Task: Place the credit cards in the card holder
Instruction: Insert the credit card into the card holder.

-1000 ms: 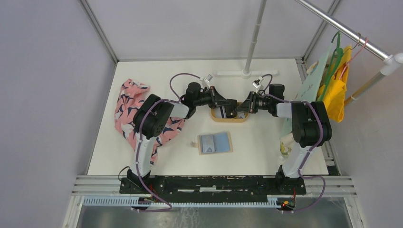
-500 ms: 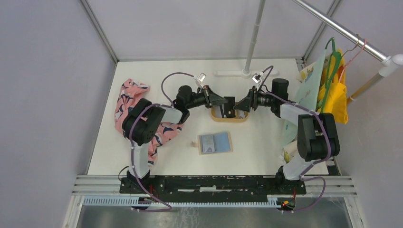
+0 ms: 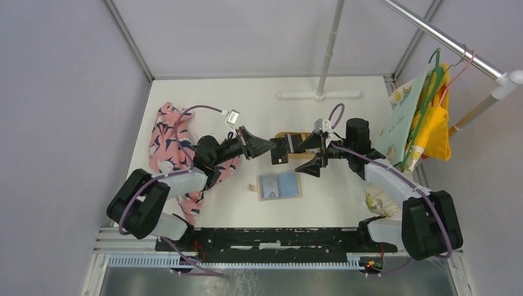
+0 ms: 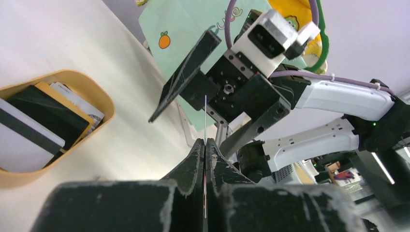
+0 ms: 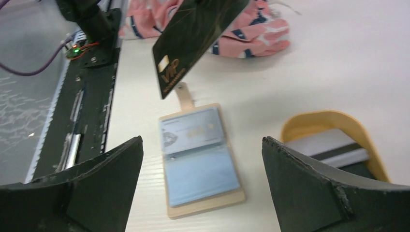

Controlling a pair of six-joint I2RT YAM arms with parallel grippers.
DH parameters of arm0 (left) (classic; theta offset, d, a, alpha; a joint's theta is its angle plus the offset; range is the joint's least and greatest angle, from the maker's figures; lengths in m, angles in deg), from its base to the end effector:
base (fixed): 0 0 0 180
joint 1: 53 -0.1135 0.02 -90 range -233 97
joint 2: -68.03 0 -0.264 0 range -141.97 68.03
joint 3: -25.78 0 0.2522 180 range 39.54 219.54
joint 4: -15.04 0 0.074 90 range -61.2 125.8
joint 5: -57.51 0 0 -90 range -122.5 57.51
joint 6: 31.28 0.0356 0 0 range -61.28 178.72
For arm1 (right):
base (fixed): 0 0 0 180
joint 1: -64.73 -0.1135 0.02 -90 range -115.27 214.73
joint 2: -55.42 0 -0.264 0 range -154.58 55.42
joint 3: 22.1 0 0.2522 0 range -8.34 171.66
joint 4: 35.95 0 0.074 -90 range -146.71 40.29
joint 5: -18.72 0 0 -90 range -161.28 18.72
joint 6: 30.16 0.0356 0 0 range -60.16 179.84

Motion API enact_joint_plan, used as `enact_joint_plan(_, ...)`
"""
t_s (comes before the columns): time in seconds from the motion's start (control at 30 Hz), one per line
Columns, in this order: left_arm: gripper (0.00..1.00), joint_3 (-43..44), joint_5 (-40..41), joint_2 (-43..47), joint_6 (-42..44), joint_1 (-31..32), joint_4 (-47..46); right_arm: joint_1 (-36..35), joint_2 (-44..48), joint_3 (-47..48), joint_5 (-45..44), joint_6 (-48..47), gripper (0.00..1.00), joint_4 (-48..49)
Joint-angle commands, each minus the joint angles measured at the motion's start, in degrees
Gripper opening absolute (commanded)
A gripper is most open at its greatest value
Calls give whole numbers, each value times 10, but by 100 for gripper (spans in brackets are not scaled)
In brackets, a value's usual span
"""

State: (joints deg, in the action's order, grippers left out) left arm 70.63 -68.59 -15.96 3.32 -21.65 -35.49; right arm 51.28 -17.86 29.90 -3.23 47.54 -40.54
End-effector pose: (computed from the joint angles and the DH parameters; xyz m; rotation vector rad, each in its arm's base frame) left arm 0.2356 -0.1681 0.2372 0.2758 1.6166 -1.6391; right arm 0.2429 0.0920 0.2367 -1.1104 1.5396 1.1913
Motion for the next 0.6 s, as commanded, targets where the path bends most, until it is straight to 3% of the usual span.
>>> enact_joint_plan(0.0,2,-52,18,67,84,12,-23,-41,35,-48,37,-27,98,78)
enact_joint_plan(0.27,2,-99,62,154,162,68,24,-86,4,-51,22,277,98,255)
enact_joint_plan(0.57,2,-107,84,159,195,109,26,-92,15,-56,-4,446,72,367)
